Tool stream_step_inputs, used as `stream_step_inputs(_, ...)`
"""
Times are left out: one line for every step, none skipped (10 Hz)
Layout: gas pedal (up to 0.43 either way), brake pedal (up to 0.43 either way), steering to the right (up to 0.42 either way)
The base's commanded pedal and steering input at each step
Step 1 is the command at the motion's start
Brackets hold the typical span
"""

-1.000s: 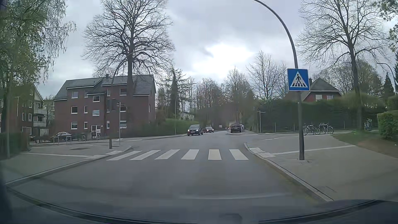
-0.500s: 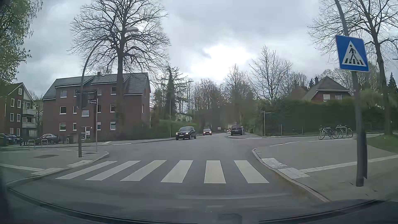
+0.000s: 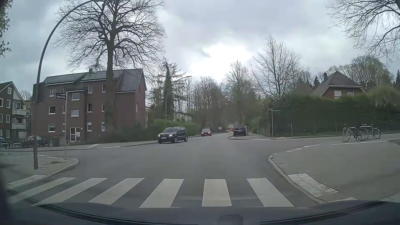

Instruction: Follow the waypoints while adhering to traffic rules and regulations

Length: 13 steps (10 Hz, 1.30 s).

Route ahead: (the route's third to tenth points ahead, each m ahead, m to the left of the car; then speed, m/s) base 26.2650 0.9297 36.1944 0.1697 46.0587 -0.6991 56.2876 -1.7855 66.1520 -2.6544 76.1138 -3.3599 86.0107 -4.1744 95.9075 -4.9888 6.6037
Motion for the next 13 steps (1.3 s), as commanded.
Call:
stream_step_inputs(0.0, 0.0, 0.0)
stream_step_inputs(0.0, 0.0, -0.001)
stream_step_inputs(0.0, 0.0, 0.0)
stream_step_inputs(0.0, 0.0, 0.0)
stream_step_inputs(0.028, 0.0, 0.0)
stream_step_inputs(0.067, 0.0, 0.0)
stream_step_inputs(0.118, 0.0, 0.0)
stream_step_inputs(0.15, 0.0, 0.001)
stream_step_inputs(0.15, 0.0, 0.001)
stream_step_inputs(0.15, 0.0, 0.003)
stream_step_inputs(0.157, 0.0, 0.006)
stream_step_inputs(0.169, 0.0, 0.007)
stream_step_inputs(0.197, 0.0, 0.007)
